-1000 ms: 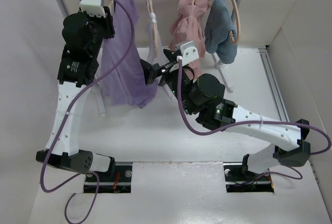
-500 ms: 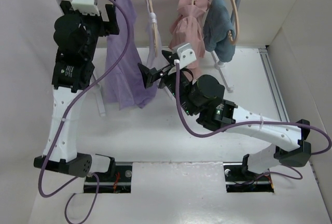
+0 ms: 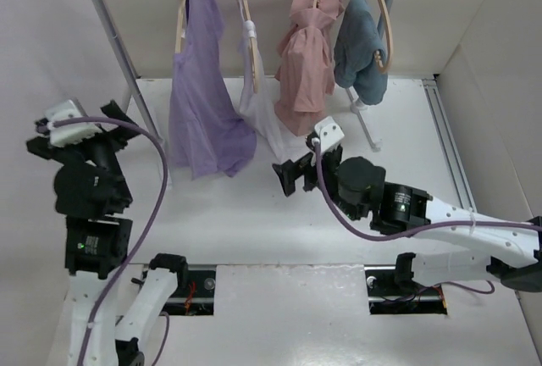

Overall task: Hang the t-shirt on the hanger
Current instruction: Hang the hanger with tshirt onto the clothesline

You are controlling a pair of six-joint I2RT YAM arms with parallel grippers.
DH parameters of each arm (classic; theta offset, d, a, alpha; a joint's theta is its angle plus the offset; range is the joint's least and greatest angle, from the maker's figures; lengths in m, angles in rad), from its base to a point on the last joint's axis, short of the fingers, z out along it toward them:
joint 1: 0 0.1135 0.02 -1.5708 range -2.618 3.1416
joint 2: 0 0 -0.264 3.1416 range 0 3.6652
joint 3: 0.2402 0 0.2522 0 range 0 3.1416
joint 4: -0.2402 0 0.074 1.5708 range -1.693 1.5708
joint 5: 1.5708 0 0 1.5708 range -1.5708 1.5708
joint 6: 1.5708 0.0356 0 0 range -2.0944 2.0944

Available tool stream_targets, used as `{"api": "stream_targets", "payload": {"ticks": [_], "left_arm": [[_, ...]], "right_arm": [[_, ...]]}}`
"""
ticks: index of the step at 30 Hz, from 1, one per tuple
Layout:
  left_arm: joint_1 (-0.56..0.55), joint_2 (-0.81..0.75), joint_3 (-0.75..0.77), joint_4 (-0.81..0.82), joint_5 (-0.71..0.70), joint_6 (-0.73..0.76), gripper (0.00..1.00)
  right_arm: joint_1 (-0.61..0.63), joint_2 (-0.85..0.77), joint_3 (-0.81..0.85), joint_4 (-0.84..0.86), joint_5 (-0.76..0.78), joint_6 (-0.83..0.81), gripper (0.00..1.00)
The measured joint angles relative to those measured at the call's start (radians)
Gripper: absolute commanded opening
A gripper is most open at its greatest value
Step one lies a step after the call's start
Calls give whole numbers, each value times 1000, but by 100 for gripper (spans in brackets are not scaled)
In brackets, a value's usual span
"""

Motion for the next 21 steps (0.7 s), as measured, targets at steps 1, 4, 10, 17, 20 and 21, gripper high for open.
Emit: {"api": "stream_targets", "payload": {"ticks": [1, 4, 10, 17, 20, 21], "left_arm": [[13, -25, -74, -5, -26, -23, 99], [72, -48, -293, -56, -64, -97, 99], [141, -18, -547, -179, -83, -223, 99], [170, -51, -555, -141, -110, -306, 99], [180, -51, -555, -133, -114, -319, 99], [183, -51, -555, -132, -114, -322, 99]], "right_arm": [[-3, -15, -33, -51, 12, 61, 100], [-38, -55, -142, -229, 24, 256, 100], [-228, -227, -337, -538, 31, 578, 100], [-275, -565, -396, -637, 122, 720, 100], [-275, -608, -396, -662, 156, 741, 100], [-275, -607, -396, -670, 164, 745, 100]]}}
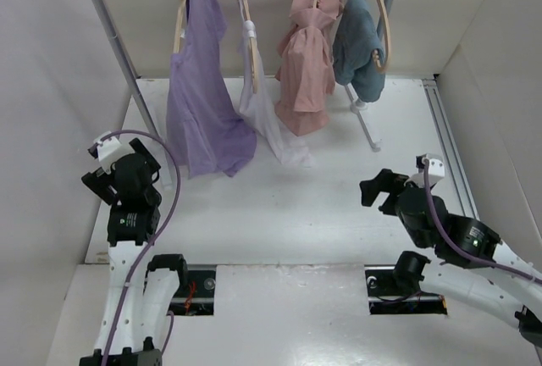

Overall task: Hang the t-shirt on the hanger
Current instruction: Hang the hanger with tshirt onto the clothesline

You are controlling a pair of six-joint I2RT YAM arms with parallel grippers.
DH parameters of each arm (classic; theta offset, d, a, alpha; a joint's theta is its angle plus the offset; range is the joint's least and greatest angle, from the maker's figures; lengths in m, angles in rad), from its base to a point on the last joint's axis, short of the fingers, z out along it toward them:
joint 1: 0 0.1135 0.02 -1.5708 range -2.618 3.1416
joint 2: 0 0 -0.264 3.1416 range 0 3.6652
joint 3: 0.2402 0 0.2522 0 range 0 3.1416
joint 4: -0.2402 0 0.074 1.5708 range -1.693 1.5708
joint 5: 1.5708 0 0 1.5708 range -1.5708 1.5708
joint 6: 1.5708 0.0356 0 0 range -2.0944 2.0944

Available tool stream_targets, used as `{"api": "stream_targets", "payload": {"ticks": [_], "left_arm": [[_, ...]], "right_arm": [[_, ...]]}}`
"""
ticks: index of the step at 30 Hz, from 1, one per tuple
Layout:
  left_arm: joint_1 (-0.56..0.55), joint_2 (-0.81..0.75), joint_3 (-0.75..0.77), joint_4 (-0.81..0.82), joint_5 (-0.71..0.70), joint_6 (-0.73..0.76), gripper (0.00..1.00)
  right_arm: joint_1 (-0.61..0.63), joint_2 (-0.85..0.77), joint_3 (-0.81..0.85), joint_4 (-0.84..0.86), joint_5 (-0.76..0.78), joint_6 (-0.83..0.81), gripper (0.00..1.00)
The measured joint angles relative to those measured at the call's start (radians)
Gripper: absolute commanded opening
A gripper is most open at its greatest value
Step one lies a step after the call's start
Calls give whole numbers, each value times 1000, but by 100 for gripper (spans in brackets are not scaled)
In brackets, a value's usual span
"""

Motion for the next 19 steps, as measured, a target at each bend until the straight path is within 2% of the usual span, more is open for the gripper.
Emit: {"api": "stream_targets", "payload": {"ticks": [5, 19], "left_arm": [[6, 1, 0, 2, -2, -6, 99], [13, 0, 0, 3, -3, -9, 99]], "right_arm": [[0, 45, 9, -37, 29, 6, 100], [0, 399, 166, -73, 34, 5, 100]]}}
